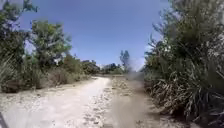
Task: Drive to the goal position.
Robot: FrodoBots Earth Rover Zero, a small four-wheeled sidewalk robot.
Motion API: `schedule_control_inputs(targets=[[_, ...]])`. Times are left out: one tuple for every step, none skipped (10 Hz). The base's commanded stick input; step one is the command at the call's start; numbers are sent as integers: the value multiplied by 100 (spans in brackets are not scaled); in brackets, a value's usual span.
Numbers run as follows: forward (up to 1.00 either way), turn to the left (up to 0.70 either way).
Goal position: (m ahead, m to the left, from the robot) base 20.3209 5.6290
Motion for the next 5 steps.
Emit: schedule_control_inputs(targets=[[45, 2], [45, 2], [45, 2], [45, 2], [45, 2]])
